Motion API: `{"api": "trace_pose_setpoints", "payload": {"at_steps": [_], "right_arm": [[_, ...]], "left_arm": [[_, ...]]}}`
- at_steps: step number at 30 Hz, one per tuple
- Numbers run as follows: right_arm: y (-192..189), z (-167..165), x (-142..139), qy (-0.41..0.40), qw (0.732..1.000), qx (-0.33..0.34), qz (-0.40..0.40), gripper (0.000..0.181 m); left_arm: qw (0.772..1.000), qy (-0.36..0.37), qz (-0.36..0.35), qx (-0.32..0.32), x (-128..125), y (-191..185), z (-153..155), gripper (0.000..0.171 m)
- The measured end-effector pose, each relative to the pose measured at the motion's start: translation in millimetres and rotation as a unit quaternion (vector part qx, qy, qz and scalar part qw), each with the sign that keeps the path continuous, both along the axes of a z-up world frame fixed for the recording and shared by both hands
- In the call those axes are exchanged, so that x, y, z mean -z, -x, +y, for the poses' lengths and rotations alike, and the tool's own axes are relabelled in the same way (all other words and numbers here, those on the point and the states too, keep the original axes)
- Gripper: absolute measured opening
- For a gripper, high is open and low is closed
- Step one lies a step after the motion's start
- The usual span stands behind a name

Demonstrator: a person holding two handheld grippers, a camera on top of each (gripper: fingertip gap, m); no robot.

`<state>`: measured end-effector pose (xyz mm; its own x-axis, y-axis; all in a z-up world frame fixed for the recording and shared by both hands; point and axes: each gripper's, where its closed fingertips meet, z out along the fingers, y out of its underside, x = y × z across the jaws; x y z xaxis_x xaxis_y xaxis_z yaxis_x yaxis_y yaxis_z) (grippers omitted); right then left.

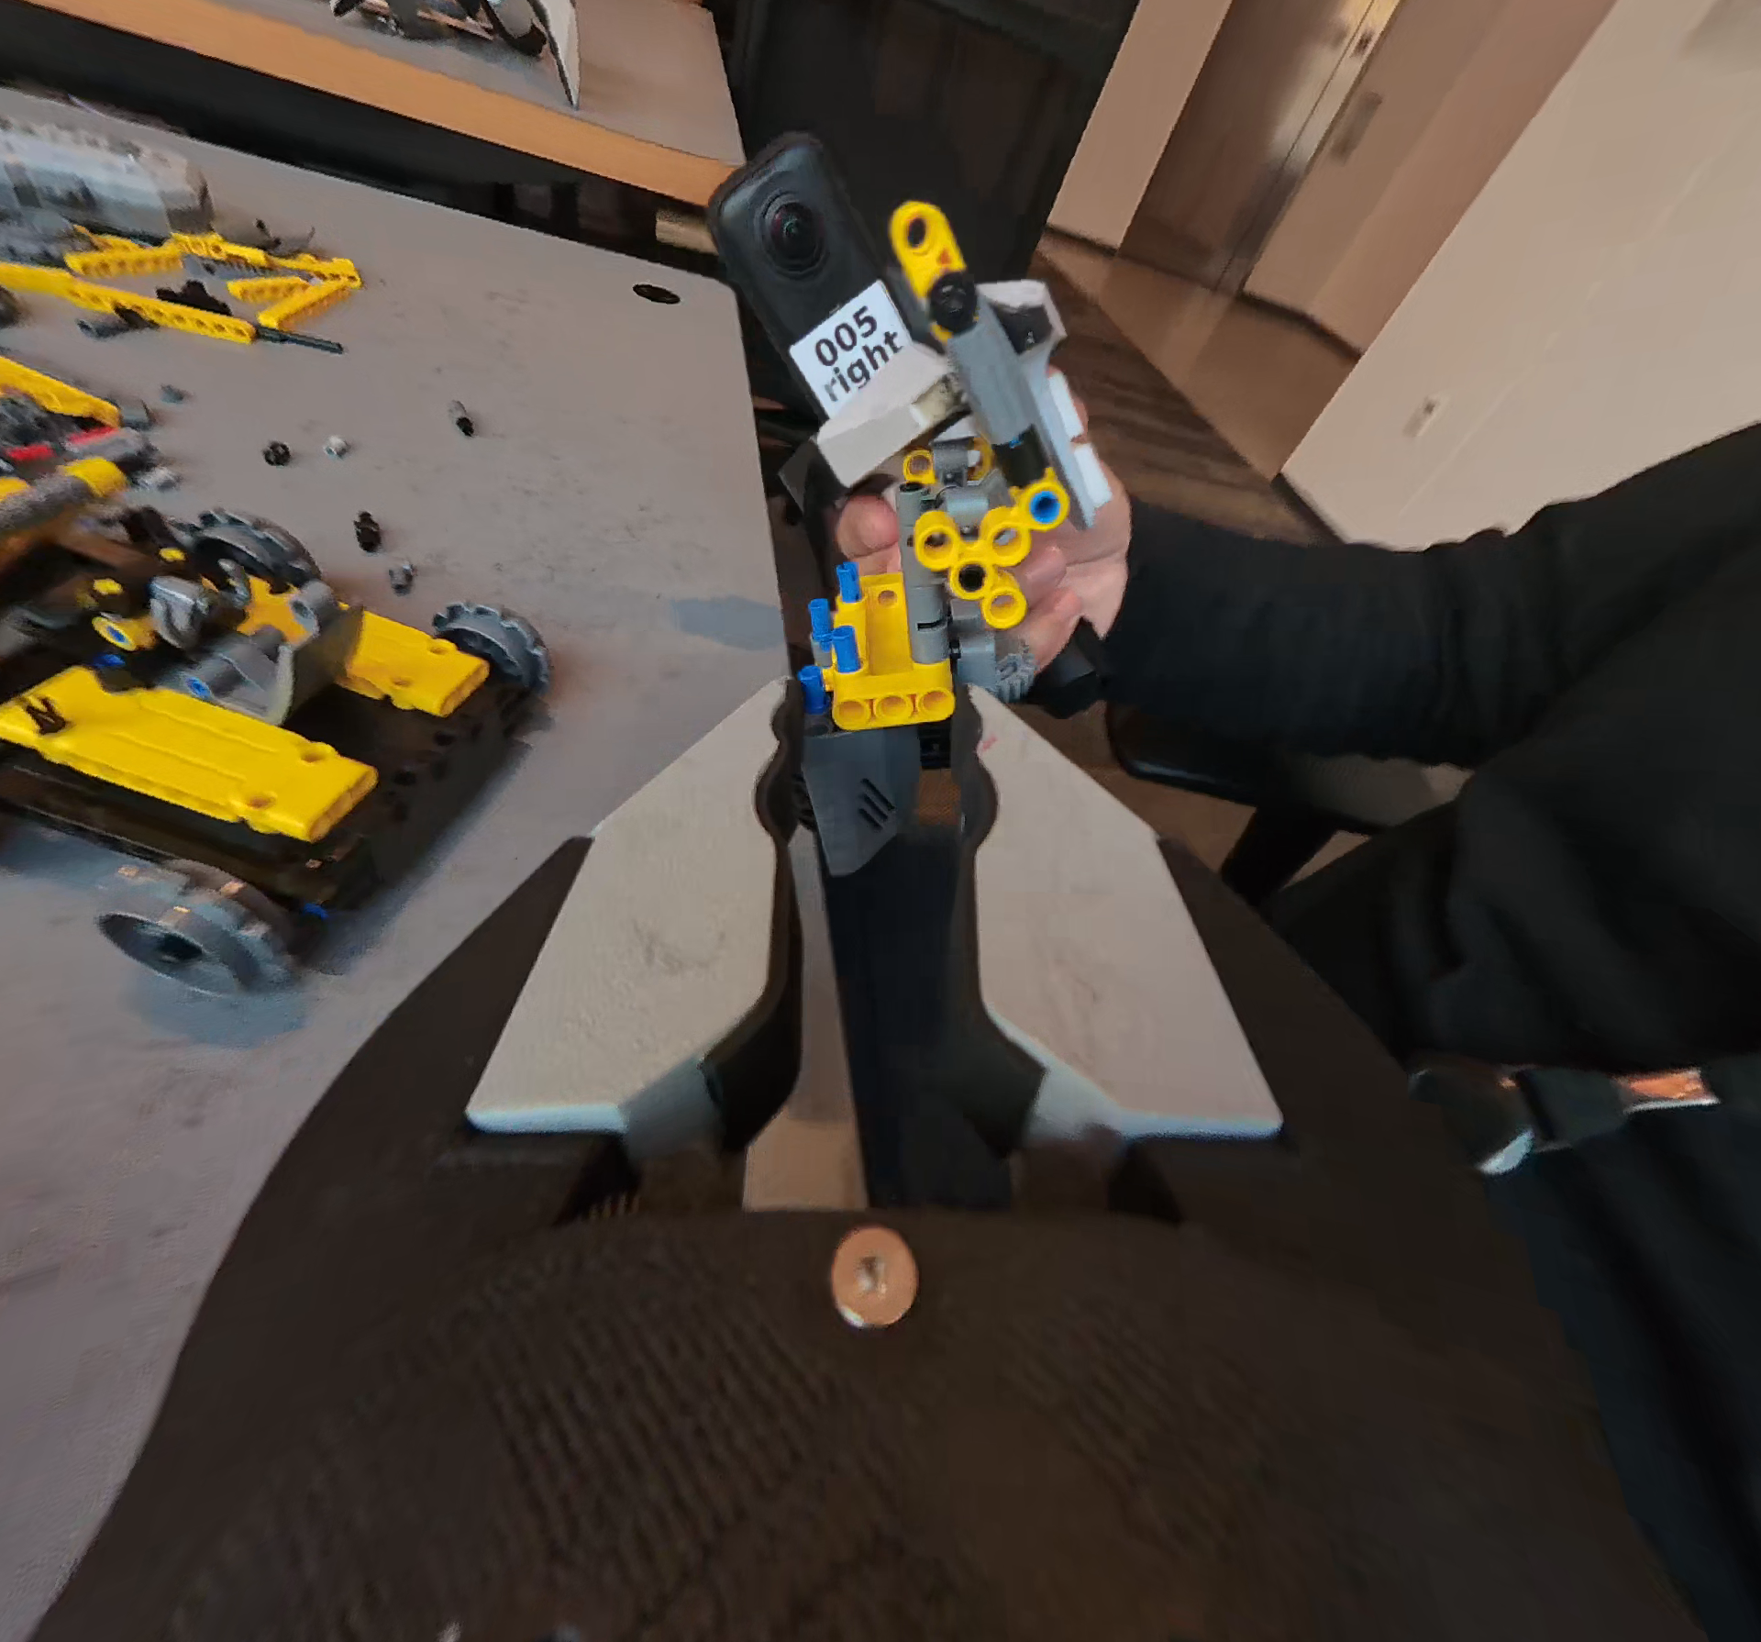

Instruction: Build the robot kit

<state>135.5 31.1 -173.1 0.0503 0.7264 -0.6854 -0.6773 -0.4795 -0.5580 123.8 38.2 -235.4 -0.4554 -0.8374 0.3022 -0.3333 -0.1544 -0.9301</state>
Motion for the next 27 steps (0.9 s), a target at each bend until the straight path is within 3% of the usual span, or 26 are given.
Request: {"api": "trace_pose_setpoints", "payload": {"at_steps": [1,5,8,13,16,21,25,27], "right_arm": [[2.6,-2.2,-0.5,-0.012,1.000,0.004,-0.018,0.007],[11.1,-10.2,-0.2,-0.062,0.993,0.020,-0.097,0.006],[13.1,-11.8,4.9,-0.086,0.983,0.039,-0.156,0.006],[18.3,-12.2,13.4,-0.144,0.941,0.090,-0.293,0.007],[14.6,-3.4,15.9,-0.133,0.925,0.109,-0.338,0.008],[-9.4,6.8,8.5,-0.110,0.923,0.155,-0.336,0.039],[-17.7,7.8,31.6,-0.108,0.889,0.189,-0.403,0.035],[-9.1,8.6,49.6,-0.107,0.867,0.185,-0.451,0.042]], "left_arm": [[1.000,0.031,0.001,0.000,-0.6,1.7,-2.1,0.028],[0.991,0.132,0.011,0.003,-3.1,6.2,-7.0,0.028],[0.986,0.165,0.025,-0.003,-1.8,6.5,-6.1,0.028],[0.970,0.235,0.059,-0.003,0.6,6.7,-5.6,0.027],[0.962,0.264,0.065,-0.010,2.0,5.0,-1.3,0.027],[0.949,0.311,0.052,-0.031,-3.2,4.4,19.8,0.027],[0.941,0.331,0.059,-0.051,0.3,6.5,36.5,0.027],[0.934,0.349,0.065,-0.051,1.3,6.0,39.9,0.027]]}}
